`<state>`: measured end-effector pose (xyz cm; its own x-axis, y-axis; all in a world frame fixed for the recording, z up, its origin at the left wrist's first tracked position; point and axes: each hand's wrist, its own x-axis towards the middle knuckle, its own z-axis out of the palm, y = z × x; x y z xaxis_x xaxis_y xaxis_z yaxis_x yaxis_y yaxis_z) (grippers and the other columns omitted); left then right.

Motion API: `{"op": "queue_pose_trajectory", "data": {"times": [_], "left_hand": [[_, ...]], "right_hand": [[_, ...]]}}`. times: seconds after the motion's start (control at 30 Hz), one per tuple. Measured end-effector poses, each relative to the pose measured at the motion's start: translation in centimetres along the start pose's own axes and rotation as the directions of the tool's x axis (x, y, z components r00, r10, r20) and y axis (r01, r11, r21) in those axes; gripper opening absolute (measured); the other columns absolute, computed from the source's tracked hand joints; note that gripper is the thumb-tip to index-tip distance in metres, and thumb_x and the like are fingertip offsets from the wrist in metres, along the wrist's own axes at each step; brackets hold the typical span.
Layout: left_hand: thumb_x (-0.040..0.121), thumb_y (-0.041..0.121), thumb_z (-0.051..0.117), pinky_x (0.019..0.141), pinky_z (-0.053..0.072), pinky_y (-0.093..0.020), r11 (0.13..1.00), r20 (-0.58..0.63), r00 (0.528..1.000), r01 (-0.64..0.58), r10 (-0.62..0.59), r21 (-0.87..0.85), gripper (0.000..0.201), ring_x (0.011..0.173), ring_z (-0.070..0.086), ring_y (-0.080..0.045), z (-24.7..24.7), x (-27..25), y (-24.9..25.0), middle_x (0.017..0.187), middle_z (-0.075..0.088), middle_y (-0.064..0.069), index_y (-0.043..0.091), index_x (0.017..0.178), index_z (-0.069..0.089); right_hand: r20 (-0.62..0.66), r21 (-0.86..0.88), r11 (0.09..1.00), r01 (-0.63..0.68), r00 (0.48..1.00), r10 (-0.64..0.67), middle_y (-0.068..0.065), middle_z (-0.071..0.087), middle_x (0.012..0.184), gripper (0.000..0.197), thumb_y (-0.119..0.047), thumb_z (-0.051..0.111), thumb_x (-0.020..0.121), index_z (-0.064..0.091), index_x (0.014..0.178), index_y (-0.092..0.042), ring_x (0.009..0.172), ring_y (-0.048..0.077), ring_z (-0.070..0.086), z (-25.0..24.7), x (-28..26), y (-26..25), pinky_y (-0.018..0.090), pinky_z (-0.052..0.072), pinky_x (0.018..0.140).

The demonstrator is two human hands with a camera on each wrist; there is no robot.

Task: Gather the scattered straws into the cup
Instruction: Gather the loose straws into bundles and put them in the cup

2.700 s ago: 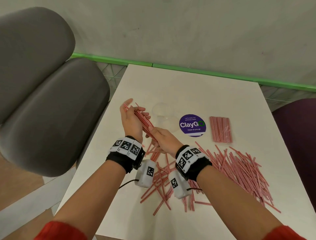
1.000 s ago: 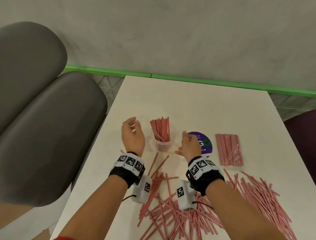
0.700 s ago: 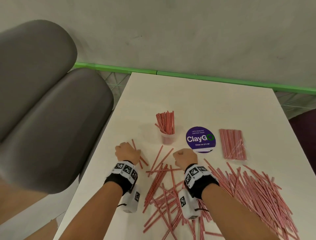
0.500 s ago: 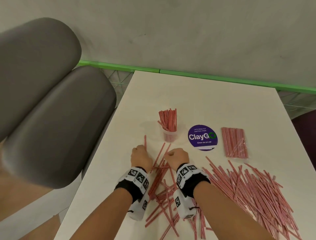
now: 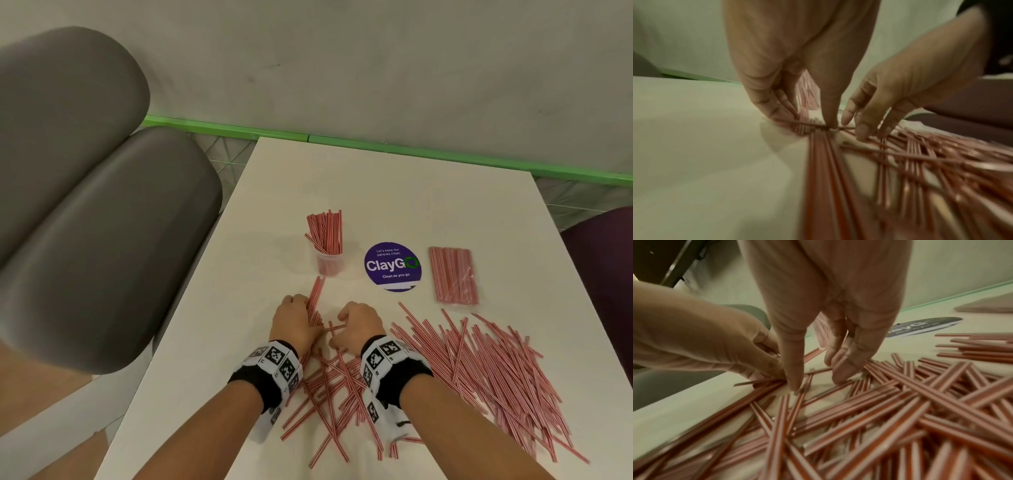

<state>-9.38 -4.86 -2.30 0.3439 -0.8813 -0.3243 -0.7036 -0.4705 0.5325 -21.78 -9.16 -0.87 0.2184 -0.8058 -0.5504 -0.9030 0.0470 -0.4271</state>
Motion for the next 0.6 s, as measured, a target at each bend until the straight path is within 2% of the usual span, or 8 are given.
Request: {"op": "queue_pose_trajectory", "data": {"times": [0.13,0.33,0.4,0.53,0.6], "left_hand": [[0.083,0.029,0.067,0.093,0.042,-0.031,0.999,0.035,0.999,0.019,-0.020,0.039,0.052,0.114,0.053,-0.025,-0.1,0.0,0.5,0.122,0.056,-0.011,0.007,0.126,0.047],[0.091,0.018,0.056,0.096,0.040,-0.032,0.949,0.137,0.991,-0.053,0.011,0.310,0.040,0.119,0.050,-0.028,-0.6,-0.7,0.8,0.127,0.051,-0.015,-0.001,0.123,0.042],[0.094,0.009,0.048,0.095,0.041,-0.032,0.904,0.176,0.984,-0.082,0.008,0.419,0.031,0.118,0.050,-0.029,-0.7,-0.9,0.9,0.128,0.050,-0.017,-0.002,0.122,0.043],[0.091,0.000,0.046,0.101,0.038,-0.032,0.773,0.257,0.966,-0.180,0.023,0.608,0.035,0.123,0.044,-0.029,-0.1,-1.4,1.4,0.133,0.042,-0.018,-0.003,0.126,0.042],[0.091,-0.002,0.042,0.099,0.038,-0.034,0.737,0.276,0.961,-0.192,0.007,0.648,0.035,0.121,0.044,-0.030,0.7,-1.4,1.4,0.131,0.042,-0.019,-0.005,0.126,0.042]], "right_hand": [[-0.018,0.076,0.997,-0.017,1.000,0.019,0.010,0.061,0.114,0.053,-0.014,0.081,0.067,0.057,0.114,-0.013,0.104,0.024,0.060,0.4,0.2,0.5,0.030,0.052,0.084],[-0.090,0.188,0.982,-0.034,0.995,0.052,0.012,0.066,0.108,0.044,-0.004,0.070,0.072,0.056,0.112,-0.014,0.099,0.026,0.062,1.2,0.2,0.7,0.026,0.048,0.072],[-0.098,0.214,0.976,-0.041,0.993,0.064,0.014,0.067,0.106,0.047,-0.002,0.068,0.073,0.054,0.116,-0.013,0.100,0.027,0.062,1.3,0.2,0.6,0.029,0.051,0.073],[-0.108,0.301,0.951,-0.067,0.989,0.103,0.017,0.066,0.105,0.051,-0.001,0.067,0.073,0.050,0.120,-0.011,0.097,0.030,0.064,1.4,0.1,0.6,0.035,0.055,0.079],[-0.089,0.348,0.933,-0.089,0.988,0.127,0.017,0.064,0.108,0.053,-0.001,0.067,0.073,0.048,0.121,-0.010,0.097,0.030,0.064,1.4,0.0,0.7,0.033,0.054,0.078]]}}
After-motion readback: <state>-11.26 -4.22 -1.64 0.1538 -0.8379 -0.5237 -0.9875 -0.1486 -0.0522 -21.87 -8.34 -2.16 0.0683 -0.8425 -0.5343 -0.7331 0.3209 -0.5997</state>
